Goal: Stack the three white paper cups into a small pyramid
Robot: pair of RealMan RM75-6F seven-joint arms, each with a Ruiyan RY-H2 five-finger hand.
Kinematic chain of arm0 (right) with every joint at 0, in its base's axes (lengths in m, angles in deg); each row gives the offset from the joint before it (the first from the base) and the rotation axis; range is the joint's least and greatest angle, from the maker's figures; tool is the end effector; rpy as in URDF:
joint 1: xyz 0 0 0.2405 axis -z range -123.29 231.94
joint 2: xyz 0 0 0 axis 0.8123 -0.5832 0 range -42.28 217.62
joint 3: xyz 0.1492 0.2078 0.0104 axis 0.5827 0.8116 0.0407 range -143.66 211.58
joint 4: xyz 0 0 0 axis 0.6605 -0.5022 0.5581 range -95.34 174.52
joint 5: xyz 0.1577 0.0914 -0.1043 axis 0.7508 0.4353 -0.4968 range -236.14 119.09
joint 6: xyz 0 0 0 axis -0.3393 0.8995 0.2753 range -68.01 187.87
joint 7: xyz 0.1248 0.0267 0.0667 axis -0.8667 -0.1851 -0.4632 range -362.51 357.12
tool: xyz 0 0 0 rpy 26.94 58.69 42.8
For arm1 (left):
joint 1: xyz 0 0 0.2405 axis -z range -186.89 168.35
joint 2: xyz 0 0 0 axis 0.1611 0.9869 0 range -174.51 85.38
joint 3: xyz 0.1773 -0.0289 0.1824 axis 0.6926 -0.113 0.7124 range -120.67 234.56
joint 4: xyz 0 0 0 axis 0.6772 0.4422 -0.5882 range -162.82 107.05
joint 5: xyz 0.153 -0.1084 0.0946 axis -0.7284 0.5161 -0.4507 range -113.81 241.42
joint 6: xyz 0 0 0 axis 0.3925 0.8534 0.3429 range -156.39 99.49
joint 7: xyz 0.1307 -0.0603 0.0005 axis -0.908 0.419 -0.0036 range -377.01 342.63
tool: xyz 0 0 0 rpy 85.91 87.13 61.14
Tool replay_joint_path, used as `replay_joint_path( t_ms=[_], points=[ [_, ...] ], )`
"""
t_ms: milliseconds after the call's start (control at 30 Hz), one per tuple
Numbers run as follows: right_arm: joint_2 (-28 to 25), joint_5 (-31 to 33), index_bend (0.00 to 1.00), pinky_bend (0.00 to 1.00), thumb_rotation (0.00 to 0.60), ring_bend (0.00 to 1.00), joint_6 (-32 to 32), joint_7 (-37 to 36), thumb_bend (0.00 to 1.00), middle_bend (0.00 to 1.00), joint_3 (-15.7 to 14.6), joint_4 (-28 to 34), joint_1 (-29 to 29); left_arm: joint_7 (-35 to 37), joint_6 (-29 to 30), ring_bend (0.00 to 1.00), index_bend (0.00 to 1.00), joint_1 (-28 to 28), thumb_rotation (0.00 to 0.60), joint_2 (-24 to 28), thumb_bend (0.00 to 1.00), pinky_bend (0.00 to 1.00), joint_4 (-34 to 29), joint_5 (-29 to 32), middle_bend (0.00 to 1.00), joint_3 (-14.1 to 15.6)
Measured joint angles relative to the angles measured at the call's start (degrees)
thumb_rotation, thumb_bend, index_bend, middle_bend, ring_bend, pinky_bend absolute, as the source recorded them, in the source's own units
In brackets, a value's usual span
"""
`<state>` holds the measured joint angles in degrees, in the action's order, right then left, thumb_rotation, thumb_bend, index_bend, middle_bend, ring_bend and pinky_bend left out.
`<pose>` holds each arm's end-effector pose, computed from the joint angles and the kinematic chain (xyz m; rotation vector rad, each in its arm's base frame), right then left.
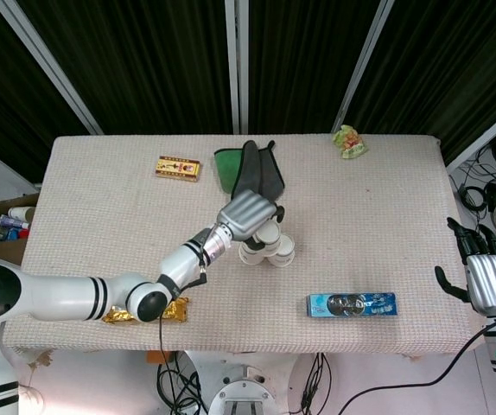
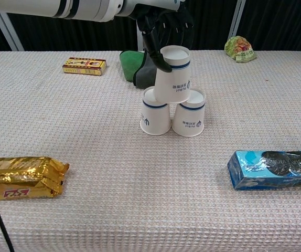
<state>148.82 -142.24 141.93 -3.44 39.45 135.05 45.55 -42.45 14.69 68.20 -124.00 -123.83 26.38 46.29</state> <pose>-0.2942 -0.2105 0.1720 1.3929 -0.8964 0.9555 0.0391 0.3693 -0.0040 -2.2436 -0.8287 -0.9396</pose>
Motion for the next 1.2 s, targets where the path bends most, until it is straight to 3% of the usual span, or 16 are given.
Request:
replay_joint_path(
  t_ms=[900,1200],
  points=[
    [0.1,-0.3,0.04,0.10,0.600,0.14,0.0,-0.9,0.34,0.18,0.3,-0.3,0.1,-1.6,1.9,0.37,0.27,0.9,0.600,0.5,0.17,0.42,-1.1,2.3,0.33,1.6],
    [-0.2,-0.3,0.04,0.10,0.600,0.14,0.1,-1.0,0.34,0.18,0.4,-0.1,0.2,-0.9,2.3,0.21,0.19,0.1,0.600,3.3,0.14,0.24,-4.5,3.6,0.22,1.8]
  ],
)
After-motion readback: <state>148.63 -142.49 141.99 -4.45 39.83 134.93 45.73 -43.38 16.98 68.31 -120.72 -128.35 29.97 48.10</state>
